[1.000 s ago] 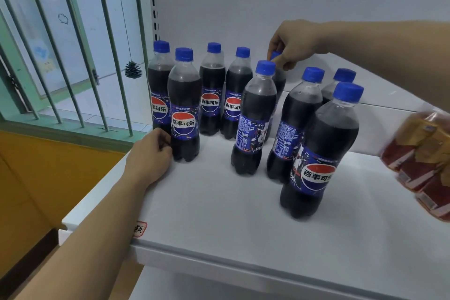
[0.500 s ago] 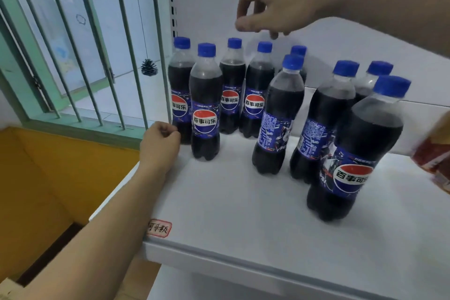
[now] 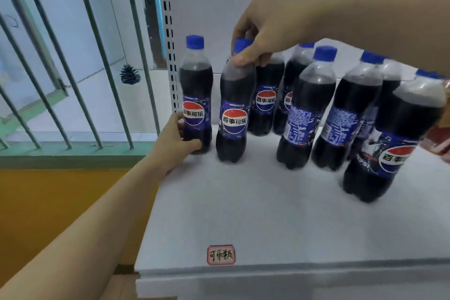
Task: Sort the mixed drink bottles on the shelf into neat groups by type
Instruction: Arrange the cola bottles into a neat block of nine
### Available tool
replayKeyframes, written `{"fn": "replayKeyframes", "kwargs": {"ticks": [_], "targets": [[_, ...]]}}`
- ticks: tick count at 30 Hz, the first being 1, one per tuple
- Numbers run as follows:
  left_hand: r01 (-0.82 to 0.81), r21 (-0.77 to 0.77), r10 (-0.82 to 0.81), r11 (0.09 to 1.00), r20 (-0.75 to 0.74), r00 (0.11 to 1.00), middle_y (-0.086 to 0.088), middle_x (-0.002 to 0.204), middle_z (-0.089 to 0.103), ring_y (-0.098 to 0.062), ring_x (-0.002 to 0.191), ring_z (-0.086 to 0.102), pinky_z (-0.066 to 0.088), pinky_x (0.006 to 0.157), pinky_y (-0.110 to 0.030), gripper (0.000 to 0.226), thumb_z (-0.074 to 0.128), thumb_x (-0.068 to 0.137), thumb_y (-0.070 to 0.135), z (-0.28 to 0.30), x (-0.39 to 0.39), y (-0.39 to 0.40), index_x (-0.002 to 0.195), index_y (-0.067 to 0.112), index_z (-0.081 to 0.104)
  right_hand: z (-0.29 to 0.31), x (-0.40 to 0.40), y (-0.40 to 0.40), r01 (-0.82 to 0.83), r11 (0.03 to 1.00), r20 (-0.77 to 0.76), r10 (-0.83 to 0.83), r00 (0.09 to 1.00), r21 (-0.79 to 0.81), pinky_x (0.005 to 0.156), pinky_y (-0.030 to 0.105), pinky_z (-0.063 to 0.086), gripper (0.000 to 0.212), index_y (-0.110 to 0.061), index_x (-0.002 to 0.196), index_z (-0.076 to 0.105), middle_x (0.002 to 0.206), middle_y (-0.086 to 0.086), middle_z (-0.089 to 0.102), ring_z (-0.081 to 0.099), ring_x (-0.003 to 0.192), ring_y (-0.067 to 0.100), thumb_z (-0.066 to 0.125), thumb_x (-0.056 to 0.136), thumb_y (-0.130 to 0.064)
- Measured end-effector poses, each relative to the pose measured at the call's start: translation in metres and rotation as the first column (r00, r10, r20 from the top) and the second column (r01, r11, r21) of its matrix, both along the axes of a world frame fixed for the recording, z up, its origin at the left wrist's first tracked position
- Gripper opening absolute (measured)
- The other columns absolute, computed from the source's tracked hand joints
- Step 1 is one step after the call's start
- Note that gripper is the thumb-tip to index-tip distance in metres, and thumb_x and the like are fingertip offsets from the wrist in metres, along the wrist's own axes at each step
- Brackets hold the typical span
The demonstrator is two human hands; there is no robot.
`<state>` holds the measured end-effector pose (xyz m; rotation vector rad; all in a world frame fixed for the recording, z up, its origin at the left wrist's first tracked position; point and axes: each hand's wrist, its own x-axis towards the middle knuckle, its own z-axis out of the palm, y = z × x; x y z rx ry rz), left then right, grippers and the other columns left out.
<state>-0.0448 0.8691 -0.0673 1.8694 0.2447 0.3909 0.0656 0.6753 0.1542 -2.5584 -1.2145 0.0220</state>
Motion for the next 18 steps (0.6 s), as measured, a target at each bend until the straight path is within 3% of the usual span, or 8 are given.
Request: {"fn": "replayKeyframes", "kwargs": {"ticks": [4,9,13,16,18], "targets": [[-0.011,0.181,0.005,0.983,0.036,0.999,0.007,0.118,0.064,-0.013,0.105,0.065,0.050,0.090,-0.026,0.068,0.081,0.079,0.011,-0.014,0.002,0.005,0.136,0.022,0.045,-0.005,0.008,0.011,0.088,0.996,0.040,-0.089,0.995,0.027,0.054,0.012,0.053,0.027,-0.012,0.102,0.073,0.073,-0.001,0.076,0.070,0.056,0.004,0.079,0.088,-0.035],[-0.018,0.213,0.003,0.977,0.074,0.997,0.005,0.131,0.062,-0.016,0.115,0.062,0.049,0.100,-0.035,0.072,0.084,0.081,0.025,-0.021,0.000,0.009,0.140,0.025,0.043,-0.005,0.010,0.019,0.142,0.990,0.101,-0.141,0.985,-0.009,0.055,0.015,0.049,0.030,-0.013,0.107,0.072,0.086,0.004,0.076,0.066,0.051,0.001,0.078,0.089,-0.036],[-0.005,0.213,-0.016,0.977,0.096,0.995,0.006,0.128,0.062,-0.018,0.113,0.064,0.053,0.098,-0.036,0.073,0.087,0.078,0.023,-0.019,-0.003,0.008,0.138,0.025,0.046,-0.004,0.000,0.018,0.153,0.987,0.226,-0.138,0.964,-0.051,0.069,0.026,0.045,0.039,-0.025,0.116,0.069,0.106,0.002,0.072,0.062,0.075,0.011,0.076,0.086,-0.050],[0.015,0.244,-0.052,0.970,0.144,0.988,0.016,0.118,0.062,-0.001,0.104,0.064,0.052,0.082,-0.013,0.070,0.089,0.075,0.024,-0.014,-0.010,-0.001,0.132,0.029,0.049,-0.002,-0.020,0.015,0.065,0.992,0.351,-0.100,0.931,0.108,0.069,0.021,0.042,0.047,-0.033,0.127,0.061,0.111,-0.004,0.068,0.063,0.086,0.010,0.057,0.093,-0.064],[0.004,0.253,-0.058,0.967,0.206,0.977,0.028,0.109,0.060,0.014,0.096,0.061,0.047,0.070,-0.002,0.067,0.090,0.074,0.027,-0.005,-0.016,-0.013,0.126,0.035,0.050,-0.002,-0.041,0.014,-0.017,0.982,0.264,-0.035,0.964,0.191,0.057,0.015,0.045,0.047,-0.037,0.127,0.059,0.108,-0.008,0.068,0.064,0.074,0.001,0.050,0.093,-0.069]]}}
